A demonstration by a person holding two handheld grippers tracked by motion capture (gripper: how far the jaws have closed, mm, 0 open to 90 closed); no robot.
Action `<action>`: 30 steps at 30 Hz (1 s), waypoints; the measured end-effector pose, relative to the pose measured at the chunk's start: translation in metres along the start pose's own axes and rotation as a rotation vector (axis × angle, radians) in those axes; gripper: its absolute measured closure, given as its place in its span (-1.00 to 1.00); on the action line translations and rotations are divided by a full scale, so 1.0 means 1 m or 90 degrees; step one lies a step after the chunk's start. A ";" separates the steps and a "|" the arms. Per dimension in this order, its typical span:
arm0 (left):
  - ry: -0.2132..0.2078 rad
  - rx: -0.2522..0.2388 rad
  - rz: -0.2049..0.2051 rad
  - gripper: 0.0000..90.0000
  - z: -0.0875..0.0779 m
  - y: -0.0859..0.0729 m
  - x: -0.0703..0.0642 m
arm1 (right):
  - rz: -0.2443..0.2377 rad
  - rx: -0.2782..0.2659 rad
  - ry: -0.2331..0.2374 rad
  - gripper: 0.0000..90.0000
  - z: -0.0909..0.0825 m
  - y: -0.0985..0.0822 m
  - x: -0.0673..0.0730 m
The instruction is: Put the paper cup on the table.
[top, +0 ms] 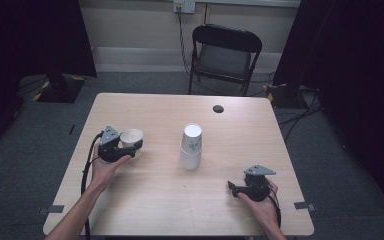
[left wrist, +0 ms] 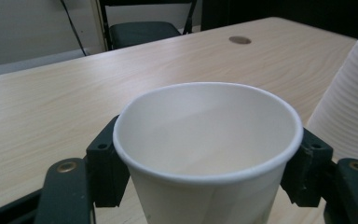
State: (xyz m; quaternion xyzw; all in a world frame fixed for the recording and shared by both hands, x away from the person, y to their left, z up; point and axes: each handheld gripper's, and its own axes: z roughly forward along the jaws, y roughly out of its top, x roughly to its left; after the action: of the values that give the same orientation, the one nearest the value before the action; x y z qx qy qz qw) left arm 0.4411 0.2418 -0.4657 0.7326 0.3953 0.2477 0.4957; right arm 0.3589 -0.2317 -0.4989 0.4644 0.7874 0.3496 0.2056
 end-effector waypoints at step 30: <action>0.011 0.071 -0.006 -0.65 0.001 -0.015 -0.002 | 0.004 0.000 -0.006 -0.56 0.000 0.000 0.001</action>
State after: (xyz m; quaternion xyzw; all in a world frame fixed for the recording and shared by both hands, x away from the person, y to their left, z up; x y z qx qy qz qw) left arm 0.4362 0.2423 -0.4796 0.7549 0.4161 0.2290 0.4522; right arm 0.3582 -0.2306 -0.4990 0.4682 0.7849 0.3482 0.2085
